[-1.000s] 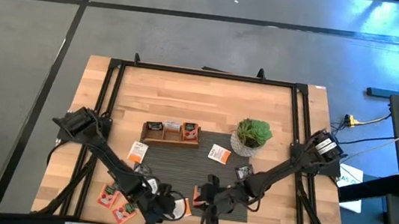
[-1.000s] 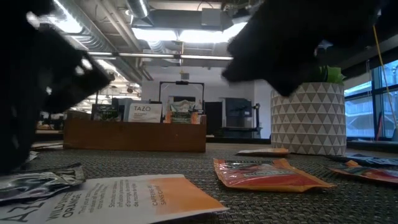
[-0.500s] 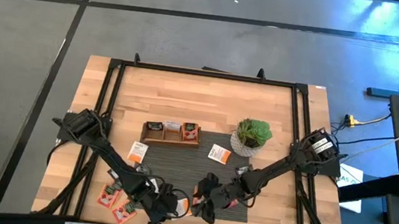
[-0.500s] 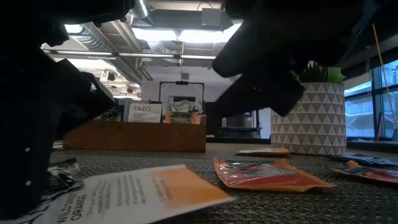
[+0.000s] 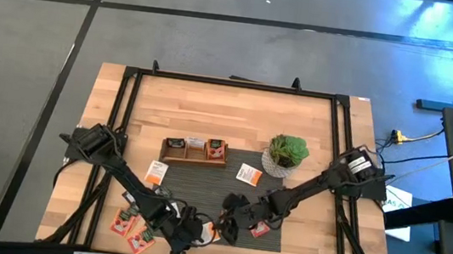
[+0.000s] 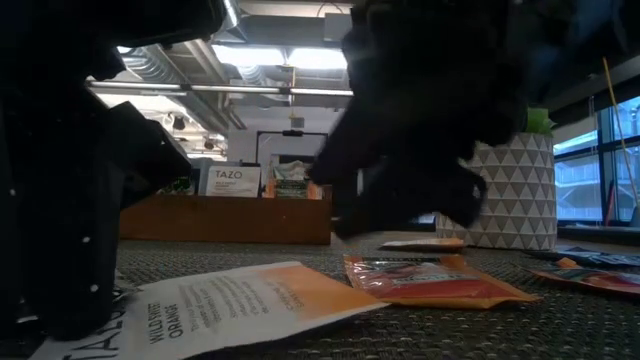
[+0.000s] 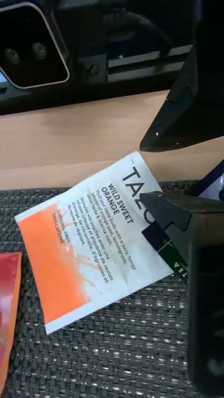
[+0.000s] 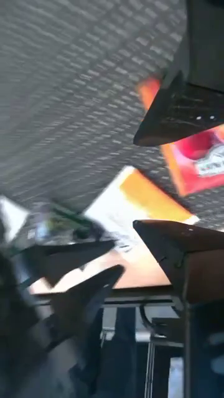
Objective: Pick & Place Tea
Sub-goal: Put the white tea bag to the middle section of the wooden organizer
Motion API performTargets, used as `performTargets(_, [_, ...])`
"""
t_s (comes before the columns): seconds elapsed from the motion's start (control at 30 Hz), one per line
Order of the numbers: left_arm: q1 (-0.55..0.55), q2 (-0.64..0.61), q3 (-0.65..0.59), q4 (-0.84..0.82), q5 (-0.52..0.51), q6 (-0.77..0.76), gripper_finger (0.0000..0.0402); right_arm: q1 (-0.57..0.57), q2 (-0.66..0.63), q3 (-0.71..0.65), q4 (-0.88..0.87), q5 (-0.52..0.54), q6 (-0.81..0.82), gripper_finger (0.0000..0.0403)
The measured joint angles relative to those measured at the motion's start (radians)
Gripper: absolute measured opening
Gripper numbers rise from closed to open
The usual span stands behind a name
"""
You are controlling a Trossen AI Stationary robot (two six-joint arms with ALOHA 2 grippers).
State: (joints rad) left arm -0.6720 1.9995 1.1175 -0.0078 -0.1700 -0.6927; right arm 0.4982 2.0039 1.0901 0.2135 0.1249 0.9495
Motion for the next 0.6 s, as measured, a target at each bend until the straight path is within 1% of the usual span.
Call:
performTargets(0.13, [0.000, 0.000, -0.001, -0.001, -0.021, -0.003, 0.0116, 0.002, 0.031, 0.000, 0.005, -0.022, 0.023, 0.0206])
performTargets(0.37, [0.001, 0.005, -0.002, -0.005, -0.111, -0.055, 0.0116, -0.016, 0.069, 0.021, 0.024, -0.060, 0.044, 0.0206])
performTargets(0.5, [0.001, 0.005, -0.002, -0.002, -0.114, -0.057, 0.0116, -0.029, 0.080, 0.041, 0.020, -0.097, 0.033, 0.0206])
performTargets(0.6, [0.001, 0.005, -0.002, -0.002, -0.113, -0.063, 0.0116, -0.031, 0.080, 0.045, 0.015, -0.099, 0.014, 0.0198])
